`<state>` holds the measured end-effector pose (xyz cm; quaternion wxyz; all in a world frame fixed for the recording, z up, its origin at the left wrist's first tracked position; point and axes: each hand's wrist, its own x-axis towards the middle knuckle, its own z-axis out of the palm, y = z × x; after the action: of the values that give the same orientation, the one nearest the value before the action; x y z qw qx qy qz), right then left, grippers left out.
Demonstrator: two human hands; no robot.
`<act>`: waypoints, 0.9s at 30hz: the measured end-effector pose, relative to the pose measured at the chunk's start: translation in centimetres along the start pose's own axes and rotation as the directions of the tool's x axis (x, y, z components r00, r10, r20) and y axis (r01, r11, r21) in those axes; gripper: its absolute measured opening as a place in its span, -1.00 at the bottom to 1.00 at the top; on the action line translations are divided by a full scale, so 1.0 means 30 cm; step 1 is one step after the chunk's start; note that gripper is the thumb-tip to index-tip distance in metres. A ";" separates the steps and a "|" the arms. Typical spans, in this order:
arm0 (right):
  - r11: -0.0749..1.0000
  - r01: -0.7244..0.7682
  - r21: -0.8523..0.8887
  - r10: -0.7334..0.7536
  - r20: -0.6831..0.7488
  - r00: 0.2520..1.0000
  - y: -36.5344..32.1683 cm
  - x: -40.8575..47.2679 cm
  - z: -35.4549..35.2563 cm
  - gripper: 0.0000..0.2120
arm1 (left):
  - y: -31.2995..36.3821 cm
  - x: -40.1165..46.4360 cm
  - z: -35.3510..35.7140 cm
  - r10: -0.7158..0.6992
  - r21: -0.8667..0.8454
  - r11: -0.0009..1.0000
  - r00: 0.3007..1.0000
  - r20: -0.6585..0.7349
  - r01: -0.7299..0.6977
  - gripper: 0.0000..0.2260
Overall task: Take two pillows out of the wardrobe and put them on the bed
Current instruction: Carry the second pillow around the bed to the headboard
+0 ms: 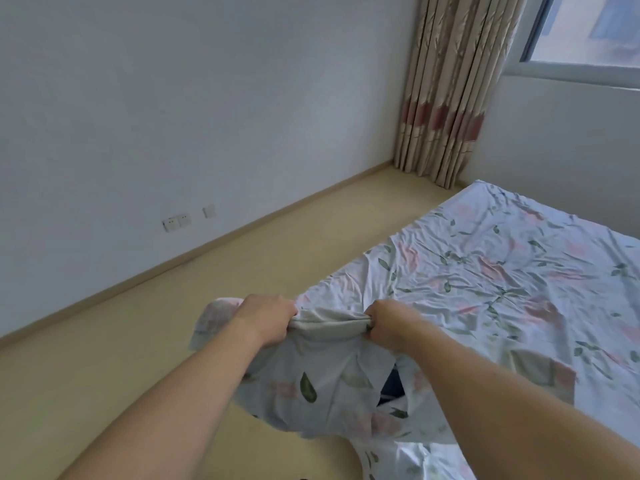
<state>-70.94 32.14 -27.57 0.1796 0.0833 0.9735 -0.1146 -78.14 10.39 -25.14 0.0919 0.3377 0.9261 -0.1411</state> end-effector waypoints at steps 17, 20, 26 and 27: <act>0.994 -0.005 -0.109 -0.004 -0.081 0.997 -0.660 0.908 -0.262 -0.87 | -1.035 0.544 0.075 -0.016 -0.043 0.999 1.000 -0.010 0.016 -0.77; 0.993 -0.012 -0.119 0.003 -0.078 0.997 -0.824 1.078 -0.303 -0.87 | -1.266 0.638 0.107 -0.003 -0.061 0.998 0.999 -0.033 0.001 -0.77; 0.992 -0.044 -0.115 0.035 -0.073 0.997 -1.072 1.368 -0.373 -0.86 | -1.631 0.796 0.144 0.017 -0.093 0.995 0.999 -0.041 -0.020 -0.82; 0.993 -0.040 -0.115 0.032 -0.072 0.997 -1.105 1.411 -0.385 -0.86 | -1.685 0.821 0.146 0.021 -0.095 0.995 0.999 -0.043 -0.025 -0.83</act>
<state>-120.50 8.36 -26.28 0.1522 0.0942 0.9825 -0.0512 -129.34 -13.26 -25.76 0.0899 0.3464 0.9296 -0.0885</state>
